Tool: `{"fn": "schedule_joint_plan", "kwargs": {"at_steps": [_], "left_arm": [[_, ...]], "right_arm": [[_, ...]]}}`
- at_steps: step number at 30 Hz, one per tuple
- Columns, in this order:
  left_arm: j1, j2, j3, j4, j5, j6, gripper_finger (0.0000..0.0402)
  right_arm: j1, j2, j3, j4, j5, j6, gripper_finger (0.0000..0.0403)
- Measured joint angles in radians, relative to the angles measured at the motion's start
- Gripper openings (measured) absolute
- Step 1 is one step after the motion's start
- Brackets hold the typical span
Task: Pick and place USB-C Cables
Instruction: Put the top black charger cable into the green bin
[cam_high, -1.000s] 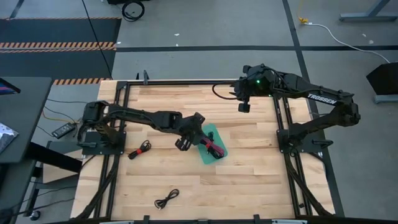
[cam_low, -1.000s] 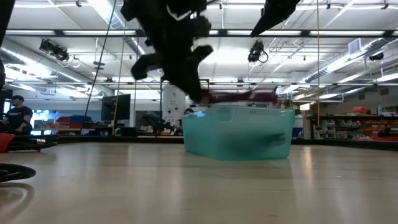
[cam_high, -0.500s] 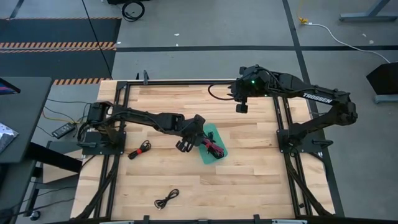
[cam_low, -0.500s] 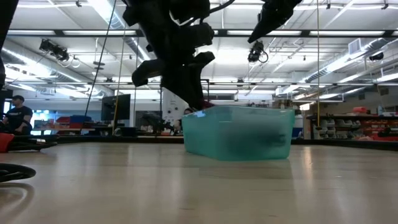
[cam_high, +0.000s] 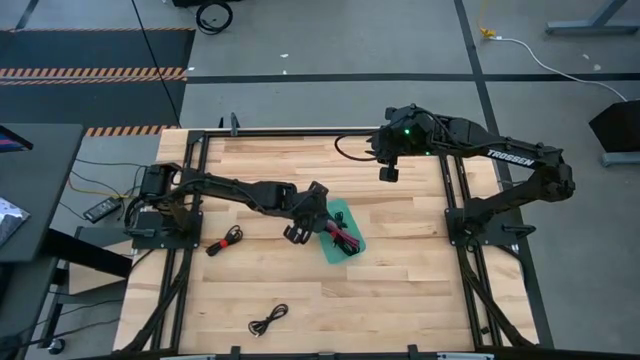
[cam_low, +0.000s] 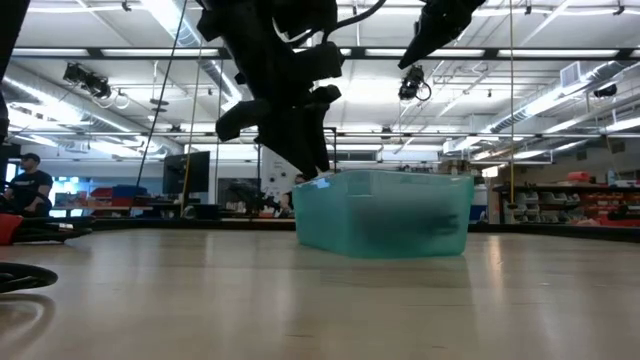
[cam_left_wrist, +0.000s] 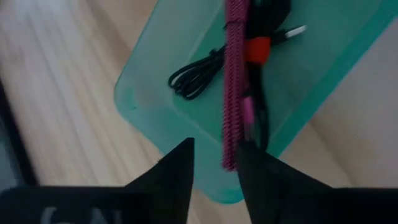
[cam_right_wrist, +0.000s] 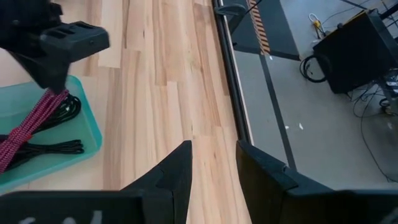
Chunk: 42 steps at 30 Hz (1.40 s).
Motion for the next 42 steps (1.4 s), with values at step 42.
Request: {"fn": "schedule_joint_plan", "kwargs": {"at_steps": [42], "left_arm": [[-0.077,-0.068,0.0,-0.345,-0.289,-0.529,0.0231]], "right_arm": [[-0.007,0.008,-0.16,0.033,-0.043,-0.035,0.013]]}}
